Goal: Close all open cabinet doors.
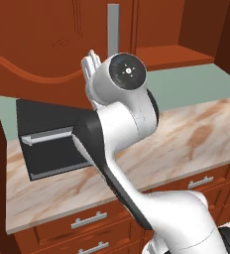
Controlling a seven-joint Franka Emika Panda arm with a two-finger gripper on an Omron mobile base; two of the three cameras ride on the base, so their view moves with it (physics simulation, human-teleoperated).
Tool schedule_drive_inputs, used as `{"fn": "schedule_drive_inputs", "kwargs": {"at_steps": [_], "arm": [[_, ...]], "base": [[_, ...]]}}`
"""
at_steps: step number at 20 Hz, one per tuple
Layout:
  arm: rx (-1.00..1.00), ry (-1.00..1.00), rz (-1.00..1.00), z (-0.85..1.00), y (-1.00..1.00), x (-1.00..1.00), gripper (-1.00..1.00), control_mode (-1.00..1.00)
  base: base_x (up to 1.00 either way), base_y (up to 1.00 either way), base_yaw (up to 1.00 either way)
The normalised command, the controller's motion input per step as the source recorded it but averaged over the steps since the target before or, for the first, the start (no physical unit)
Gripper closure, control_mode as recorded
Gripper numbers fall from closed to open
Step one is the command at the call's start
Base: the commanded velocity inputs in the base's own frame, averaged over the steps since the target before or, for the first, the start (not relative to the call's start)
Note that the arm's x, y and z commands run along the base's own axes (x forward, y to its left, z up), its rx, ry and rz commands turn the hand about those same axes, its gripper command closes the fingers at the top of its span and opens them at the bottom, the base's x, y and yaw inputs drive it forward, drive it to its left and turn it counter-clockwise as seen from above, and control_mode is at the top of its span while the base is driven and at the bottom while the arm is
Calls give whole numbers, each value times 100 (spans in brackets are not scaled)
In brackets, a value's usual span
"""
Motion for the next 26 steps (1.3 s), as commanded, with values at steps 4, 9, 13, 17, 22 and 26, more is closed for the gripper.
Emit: {"fn": "schedule_drive_inputs", "kwargs": {"at_steps": [4, 9, 13, 17, 22, 26], "arm": [[8, -2, -14, 0, 5, 69, -100, -100], [6, 0, -6, -5, -12, 74, -100, -100], [2, 0, 0, -4, -22, 80, -100, -100], [3, 0, 0, -2, -11, 76, -100, -100], [8, 0, 0, 0, 0, 69, -100, -100], [7, 0, 4, -2, 5, 63, -100, -100]], "base": [[0, 0, 0], [0, 0, 0], [0, 0, 0], [0, 0, 0], [0, 0, 0], [0, 0, 0]]}}
